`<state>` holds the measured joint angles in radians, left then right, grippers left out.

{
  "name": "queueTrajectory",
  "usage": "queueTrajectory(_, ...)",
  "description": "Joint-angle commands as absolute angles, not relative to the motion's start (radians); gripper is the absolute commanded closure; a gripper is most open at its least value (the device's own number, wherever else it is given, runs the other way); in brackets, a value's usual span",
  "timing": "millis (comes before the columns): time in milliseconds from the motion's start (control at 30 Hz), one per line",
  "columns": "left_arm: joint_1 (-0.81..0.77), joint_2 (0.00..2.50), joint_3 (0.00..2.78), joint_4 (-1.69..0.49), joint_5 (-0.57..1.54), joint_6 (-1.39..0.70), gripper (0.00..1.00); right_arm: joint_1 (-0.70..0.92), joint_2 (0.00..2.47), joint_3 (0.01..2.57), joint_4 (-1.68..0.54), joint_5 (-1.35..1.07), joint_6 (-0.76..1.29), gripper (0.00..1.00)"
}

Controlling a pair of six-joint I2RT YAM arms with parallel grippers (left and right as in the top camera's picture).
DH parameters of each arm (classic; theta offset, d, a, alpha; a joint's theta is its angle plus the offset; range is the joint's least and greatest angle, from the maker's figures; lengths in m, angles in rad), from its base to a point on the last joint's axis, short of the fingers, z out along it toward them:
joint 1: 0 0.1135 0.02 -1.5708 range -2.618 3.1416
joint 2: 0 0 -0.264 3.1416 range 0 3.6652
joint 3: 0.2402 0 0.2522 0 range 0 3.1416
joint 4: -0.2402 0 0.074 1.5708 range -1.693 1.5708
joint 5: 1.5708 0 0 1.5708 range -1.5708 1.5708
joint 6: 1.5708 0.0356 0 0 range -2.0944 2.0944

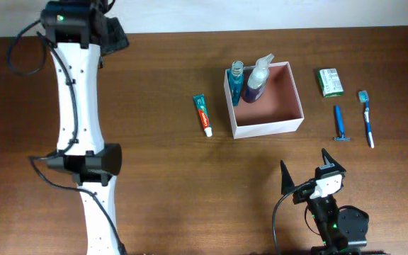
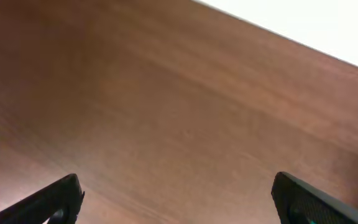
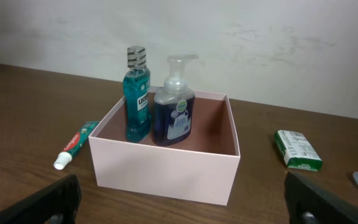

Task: Pack container
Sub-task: 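Retract the left arm upward away from the box, then raise the right arm and move the gripper over the green soap box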

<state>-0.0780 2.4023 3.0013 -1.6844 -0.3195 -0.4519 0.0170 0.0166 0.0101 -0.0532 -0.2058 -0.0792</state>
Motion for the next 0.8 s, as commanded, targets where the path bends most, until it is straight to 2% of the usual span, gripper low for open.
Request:
queueTrajectory(0, -0.066, 2.374, 2.955, -1.684, -0.265, -0.486, 0.01, 0.027, 0.013, 0.006, -0.057, -0.204, -0.07, 0.01)
queueTrajectory(300, -0.067, 2.374, 2.885, -1.65, -0.266, -0.485, 0.01, 0.026, 0.013, 0.018, 0.094, -0.332, 0.016, 0.01)
queueTrajectory(500, -0.067, 2.374, 2.88, -1.613, -0.266, -0.485, 0.01, 0.024, 0.027, 0.192, 0.09, -0.158, -0.035, 0.01)
queueTrajectory(633, -0.067, 2.374, 2.88, -1.563, -0.265, -0.485, 0.01, 0.024, 0.171, 0.451, -0.063, 0.012, -0.154, 0.01)
queueTrajectory(767, -0.067, 2.374, 2.88, -1.555, -0.265, -0.485, 0.01, 0.011, 0.403, 0.732, -0.326, 0.021, -0.241, 0.01)
